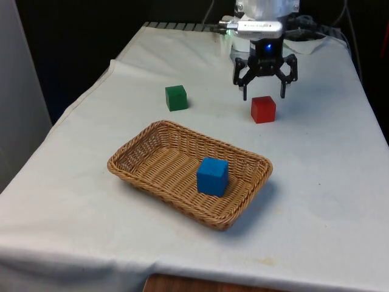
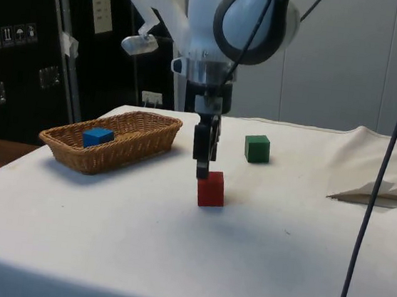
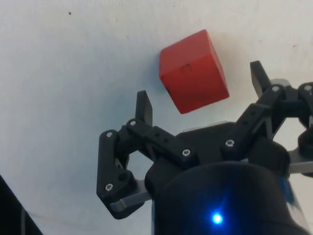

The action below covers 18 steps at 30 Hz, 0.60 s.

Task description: Pick up exactly two blocks and place them into the basket.

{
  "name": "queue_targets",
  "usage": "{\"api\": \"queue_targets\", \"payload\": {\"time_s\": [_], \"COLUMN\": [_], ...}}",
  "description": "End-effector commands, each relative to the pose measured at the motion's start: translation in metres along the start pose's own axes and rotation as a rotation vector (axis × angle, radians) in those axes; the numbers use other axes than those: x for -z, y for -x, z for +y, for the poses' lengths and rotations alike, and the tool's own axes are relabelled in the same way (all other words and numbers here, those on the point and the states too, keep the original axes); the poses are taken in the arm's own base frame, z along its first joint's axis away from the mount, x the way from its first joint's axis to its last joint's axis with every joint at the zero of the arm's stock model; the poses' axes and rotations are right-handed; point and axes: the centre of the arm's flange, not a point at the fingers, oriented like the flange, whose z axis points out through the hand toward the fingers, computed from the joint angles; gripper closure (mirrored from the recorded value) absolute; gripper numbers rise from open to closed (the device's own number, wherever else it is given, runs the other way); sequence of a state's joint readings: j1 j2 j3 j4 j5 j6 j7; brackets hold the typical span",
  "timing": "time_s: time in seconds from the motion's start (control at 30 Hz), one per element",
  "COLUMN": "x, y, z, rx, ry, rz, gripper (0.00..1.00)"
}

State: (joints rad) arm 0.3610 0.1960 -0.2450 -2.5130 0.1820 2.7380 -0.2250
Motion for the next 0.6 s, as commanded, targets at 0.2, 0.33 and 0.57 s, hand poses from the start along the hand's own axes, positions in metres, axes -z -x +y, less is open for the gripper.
{"api": "queue_targets", "payload": {"time_s": [0.2, 0.33, 0.57], "x": [-0.006, -0.013, -0.02], "y": [0.002, 0.003, 0.004], "z": [-0.005, -0.002, -0.008], "rx": [0.0, -0.004, -0.003], "ry": [-0.023, -0.014, -0.024], "rz": [0.01, -0.008, 0.003], "gripper": [0.0, 0.0, 0.0]}}
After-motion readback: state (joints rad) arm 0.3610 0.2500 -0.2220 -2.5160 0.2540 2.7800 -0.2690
